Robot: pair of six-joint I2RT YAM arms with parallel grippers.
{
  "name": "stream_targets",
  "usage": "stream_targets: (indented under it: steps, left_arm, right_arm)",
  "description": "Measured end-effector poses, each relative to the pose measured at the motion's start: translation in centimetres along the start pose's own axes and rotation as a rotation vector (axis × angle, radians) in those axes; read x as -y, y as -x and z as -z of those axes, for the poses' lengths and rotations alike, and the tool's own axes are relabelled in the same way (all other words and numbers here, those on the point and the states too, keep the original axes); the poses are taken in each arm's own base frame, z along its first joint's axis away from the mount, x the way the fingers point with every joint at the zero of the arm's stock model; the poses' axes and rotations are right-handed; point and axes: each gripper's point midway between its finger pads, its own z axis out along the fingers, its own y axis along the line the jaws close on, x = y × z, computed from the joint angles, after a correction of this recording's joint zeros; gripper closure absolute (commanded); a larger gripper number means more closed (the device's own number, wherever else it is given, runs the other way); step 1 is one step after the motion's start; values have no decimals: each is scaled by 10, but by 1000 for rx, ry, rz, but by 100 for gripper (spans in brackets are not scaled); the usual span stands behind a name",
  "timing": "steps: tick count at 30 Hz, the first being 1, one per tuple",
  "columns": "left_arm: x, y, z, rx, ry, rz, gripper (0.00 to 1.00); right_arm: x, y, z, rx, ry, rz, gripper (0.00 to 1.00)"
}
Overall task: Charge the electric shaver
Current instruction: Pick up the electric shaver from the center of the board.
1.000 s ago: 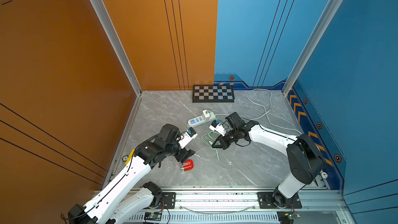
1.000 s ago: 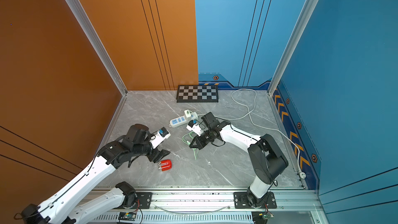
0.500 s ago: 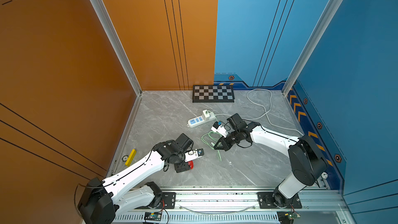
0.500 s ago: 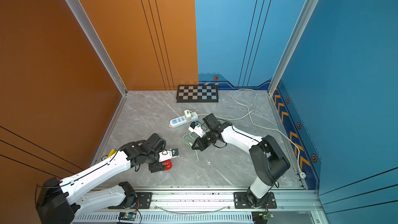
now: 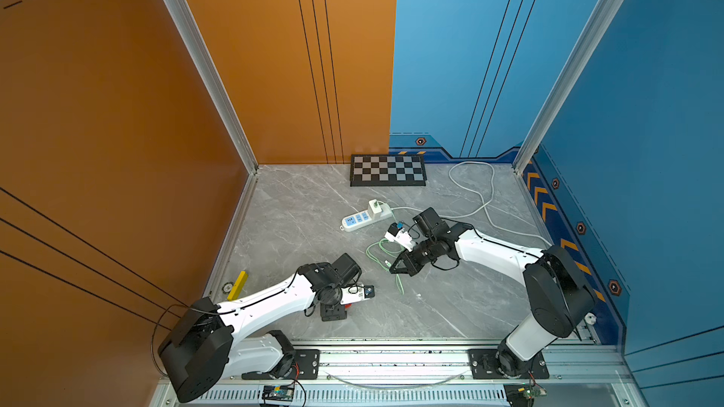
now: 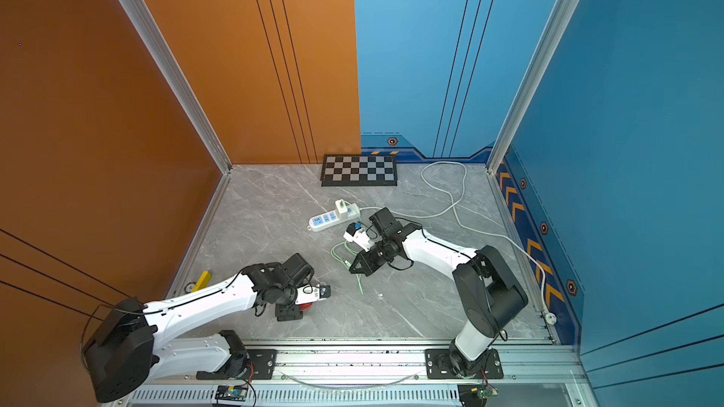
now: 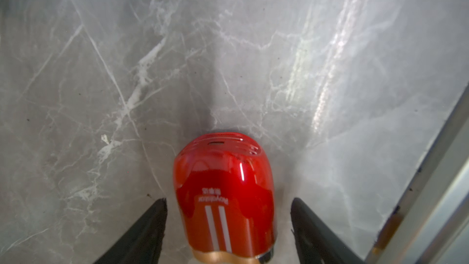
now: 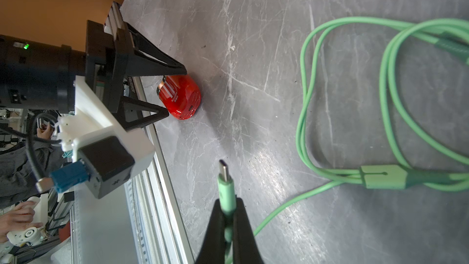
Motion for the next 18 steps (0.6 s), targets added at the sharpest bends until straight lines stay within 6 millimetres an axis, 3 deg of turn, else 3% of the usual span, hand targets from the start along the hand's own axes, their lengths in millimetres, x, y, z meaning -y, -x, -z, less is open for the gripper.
stream_targets:
  steps: [5,18]
  left_arm:
    - [-1,0,-9,18,26,8,21]
    - [-8,9,-10,78,72,26,24]
  right_arm:
    - [3,-2,-3,-11,1,-9,100]
    - [6,-9,-13,-41,7,-26,100]
